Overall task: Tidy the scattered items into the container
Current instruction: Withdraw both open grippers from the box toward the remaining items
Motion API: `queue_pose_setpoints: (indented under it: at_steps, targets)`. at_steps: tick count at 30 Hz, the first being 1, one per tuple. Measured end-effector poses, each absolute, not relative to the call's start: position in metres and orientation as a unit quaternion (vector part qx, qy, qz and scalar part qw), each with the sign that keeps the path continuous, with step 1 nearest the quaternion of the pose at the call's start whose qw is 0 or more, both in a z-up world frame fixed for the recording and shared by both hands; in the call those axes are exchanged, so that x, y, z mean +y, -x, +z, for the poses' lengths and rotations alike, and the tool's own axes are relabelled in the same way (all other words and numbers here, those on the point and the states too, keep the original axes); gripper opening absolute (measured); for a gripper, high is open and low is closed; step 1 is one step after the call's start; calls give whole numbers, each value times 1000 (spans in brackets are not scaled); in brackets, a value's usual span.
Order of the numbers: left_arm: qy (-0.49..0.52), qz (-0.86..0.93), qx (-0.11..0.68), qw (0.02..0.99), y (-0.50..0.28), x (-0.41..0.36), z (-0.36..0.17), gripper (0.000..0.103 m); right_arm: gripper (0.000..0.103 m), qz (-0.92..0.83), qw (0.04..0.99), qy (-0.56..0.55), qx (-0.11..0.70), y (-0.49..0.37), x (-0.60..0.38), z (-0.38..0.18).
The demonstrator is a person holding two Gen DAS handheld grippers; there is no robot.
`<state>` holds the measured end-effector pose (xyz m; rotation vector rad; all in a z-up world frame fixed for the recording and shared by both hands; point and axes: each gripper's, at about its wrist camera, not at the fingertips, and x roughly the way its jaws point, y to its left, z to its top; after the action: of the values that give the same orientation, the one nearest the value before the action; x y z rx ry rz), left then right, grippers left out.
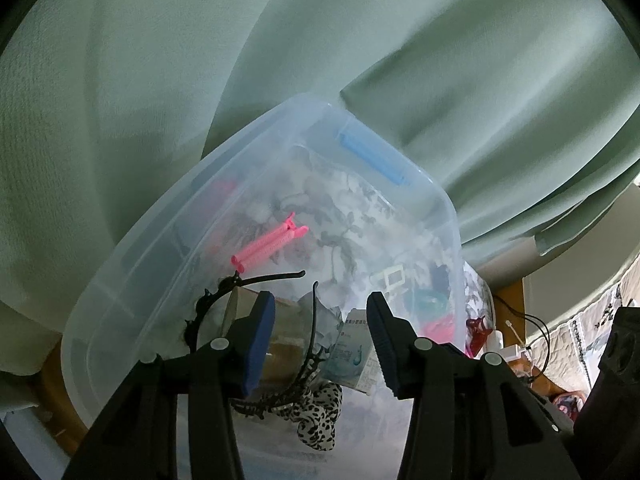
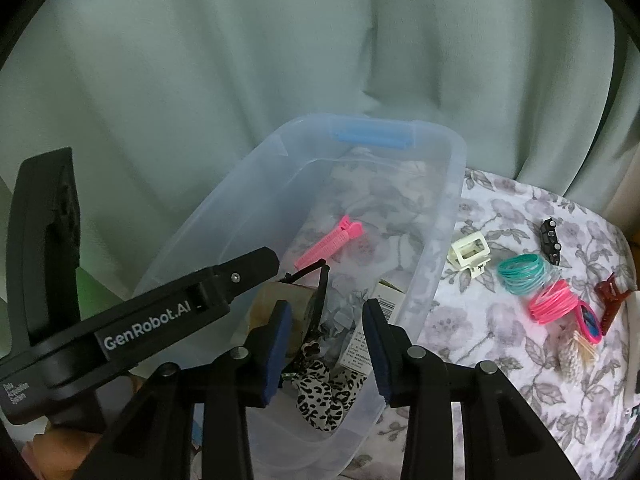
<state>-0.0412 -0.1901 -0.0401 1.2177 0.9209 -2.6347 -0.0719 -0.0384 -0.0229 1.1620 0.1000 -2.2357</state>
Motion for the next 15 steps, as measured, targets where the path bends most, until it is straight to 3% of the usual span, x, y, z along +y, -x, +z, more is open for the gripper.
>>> queue_pose_setpoints:
  at_steps: [15]
  targets:
    - [-391, -865, 310, 55, 20, -181, -24, 49, 42, -840, 312, -444, 29, 55, -29, -12]
